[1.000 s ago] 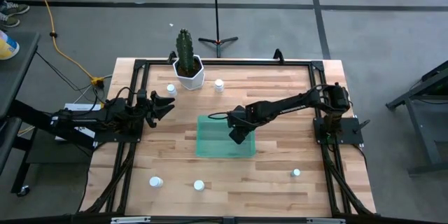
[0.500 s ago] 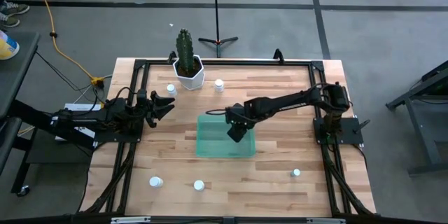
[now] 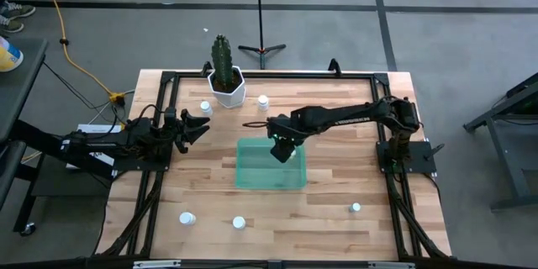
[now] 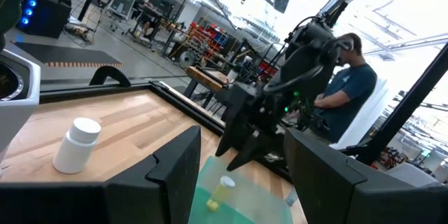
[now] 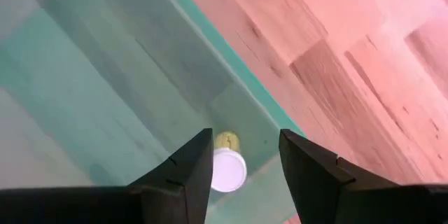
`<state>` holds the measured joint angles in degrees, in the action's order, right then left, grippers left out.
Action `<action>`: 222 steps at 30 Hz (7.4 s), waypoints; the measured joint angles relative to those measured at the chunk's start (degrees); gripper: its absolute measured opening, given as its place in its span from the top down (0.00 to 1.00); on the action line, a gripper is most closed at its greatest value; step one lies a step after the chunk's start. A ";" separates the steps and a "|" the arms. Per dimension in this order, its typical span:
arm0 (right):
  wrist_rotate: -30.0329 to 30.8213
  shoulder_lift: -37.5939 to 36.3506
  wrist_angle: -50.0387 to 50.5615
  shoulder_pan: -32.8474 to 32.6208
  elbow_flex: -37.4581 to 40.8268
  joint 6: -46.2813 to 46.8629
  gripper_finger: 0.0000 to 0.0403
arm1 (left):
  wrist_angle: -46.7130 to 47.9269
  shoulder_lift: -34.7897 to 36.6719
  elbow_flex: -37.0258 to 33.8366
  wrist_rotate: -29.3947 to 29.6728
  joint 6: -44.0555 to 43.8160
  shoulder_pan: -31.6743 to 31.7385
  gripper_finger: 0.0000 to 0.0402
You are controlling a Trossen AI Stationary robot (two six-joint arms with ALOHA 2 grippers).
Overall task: Pick and place pill bottles into a basket
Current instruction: Put the blue pill bottle into the blue bin
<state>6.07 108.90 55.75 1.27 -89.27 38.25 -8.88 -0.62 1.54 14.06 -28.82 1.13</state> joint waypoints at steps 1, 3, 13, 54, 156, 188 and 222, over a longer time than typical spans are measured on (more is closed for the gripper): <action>0.07 0.00 0.45 -0.02 -0.97 -0.30 0.62 | 0.00 0.00 0.00 0.00 0.00 0.00 0.40; 0.50 0.00 1.43 -0.02 -3.13 -1.36 0.63 | -0.01 0.00 0.00 0.00 0.00 -0.02 0.40; 4.12 -0.43 5.75 -3.30 -14.06 -18.81 0.63 | -0.01 0.00 0.00 0.00 -0.01 -0.01 0.40; -2.44 -40.24 2.68 -45.06 29.46 22.26 0.62 | 0.01 0.00 0.00 0.09 -0.46 -0.01 0.40; -2.16 -21.11 -9.35 -51.88 38.84 30.32 0.73 | 0.04 0.01 0.00 0.20 -0.42 -0.01 0.40; -9.83 -22.35 -15.08 -36.07 38.75 19.49 0.74 | 0.01 0.02 -0.01 0.16 -0.46 -0.02 0.40; -0.20 -19.71 -17.65 -9.29 19.35 -14.85 0.75 | 0.00 0.02 -0.02 0.15 -0.46 0.00 0.40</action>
<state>5.87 89.19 38.09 -8.01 -69.93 23.40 -8.88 -0.60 1.52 14.22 -29.28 1.12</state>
